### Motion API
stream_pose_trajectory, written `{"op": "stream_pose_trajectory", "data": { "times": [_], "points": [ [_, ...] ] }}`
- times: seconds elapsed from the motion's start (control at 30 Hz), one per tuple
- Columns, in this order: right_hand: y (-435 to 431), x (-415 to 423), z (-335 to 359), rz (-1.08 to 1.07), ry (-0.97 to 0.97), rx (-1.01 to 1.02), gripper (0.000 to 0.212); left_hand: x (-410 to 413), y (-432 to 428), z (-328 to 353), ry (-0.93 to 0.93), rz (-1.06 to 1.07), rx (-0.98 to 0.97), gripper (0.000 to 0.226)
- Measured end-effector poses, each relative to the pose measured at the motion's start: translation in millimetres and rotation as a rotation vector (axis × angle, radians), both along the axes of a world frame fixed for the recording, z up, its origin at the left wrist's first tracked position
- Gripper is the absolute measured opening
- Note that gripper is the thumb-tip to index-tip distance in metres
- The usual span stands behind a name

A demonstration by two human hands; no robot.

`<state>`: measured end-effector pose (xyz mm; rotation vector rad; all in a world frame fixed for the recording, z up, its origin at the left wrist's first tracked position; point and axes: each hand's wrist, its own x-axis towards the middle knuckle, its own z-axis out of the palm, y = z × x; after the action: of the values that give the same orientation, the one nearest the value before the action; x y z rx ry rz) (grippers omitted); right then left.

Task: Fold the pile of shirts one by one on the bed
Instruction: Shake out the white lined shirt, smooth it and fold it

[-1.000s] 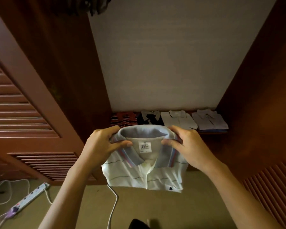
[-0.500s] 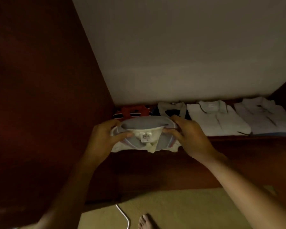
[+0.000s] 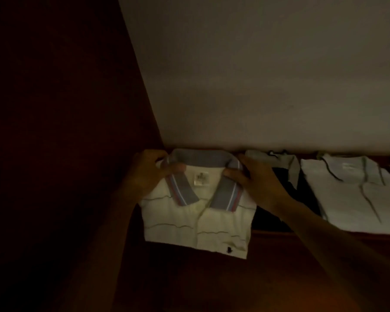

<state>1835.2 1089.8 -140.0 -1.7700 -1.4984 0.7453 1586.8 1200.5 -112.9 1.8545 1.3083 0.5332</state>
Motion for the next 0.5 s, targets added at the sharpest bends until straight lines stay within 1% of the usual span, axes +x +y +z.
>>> {"op": "stream_pose_trajectory", "data": {
  "times": [0.03, 0.07, 0.13, 0.17, 0.23, 0.27, 0.3, 0.37, 0.43, 0.5],
  "points": [
    [24.0, 6.3, -11.1, -0.015, -0.025, 0.009, 0.016, 8.0, 21.2, -11.8, -0.009, 0.003, 0.008, 0.030],
    [47.8, 13.2, -23.6, -0.045, -0.065, -0.001, 0.015, 16.9, 42.3, -26.9, -0.015, 0.010, 0.011, 0.028],
    [90.5, 26.8, -57.1, -0.122, -0.077, -0.080, 0.023, 33.3, 80.7, -70.4, 0.020, 0.058, -0.038, 0.020],
    [105.7, 30.5, -78.0, -0.147, -0.018, -0.127, 0.031, 38.0, 93.2, -96.2, 0.064, 0.089, -0.112, 0.029],
    [120.0, 30.8, -121.4, -0.224, 0.200, -0.207, 0.047, 39.2, 99.9, -143.8, 0.150, 0.130, -0.296, 0.052],
    [119.3, 27.9, -139.9, -0.292, 0.270, -0.228, 0.052, 37.7, 96.9, -164.0, 0.152, 0.143, -0.329, 0.057],
    [115.4, 23.8, -155.0, -0.358, 0.292, -0.219, 0.056, 36.6, 92.3, -181.2, 0.112, 0.162, -0.315, 0.059],
    [106.1, 15.8, -176.7, -0.450, 0.238, -0.126, 0.058, 36.4, 83.2, -202.2, 0.010, 0.234, -0.236, 0.057],
    [96.8, 11.7, -185.1, -0.493, 0.187, -0.026, 0.061, 40.3, 78.1, -208.5, -0.036, 0.314, -0.194, 0.056],
    [87.7, 9.0, -185.3, -0.514, 0.179, 0.018, 0.067, 44.5, 76.4, -205.4, -0.064, 0.377, -0.185, 0.054]
  ]
}}
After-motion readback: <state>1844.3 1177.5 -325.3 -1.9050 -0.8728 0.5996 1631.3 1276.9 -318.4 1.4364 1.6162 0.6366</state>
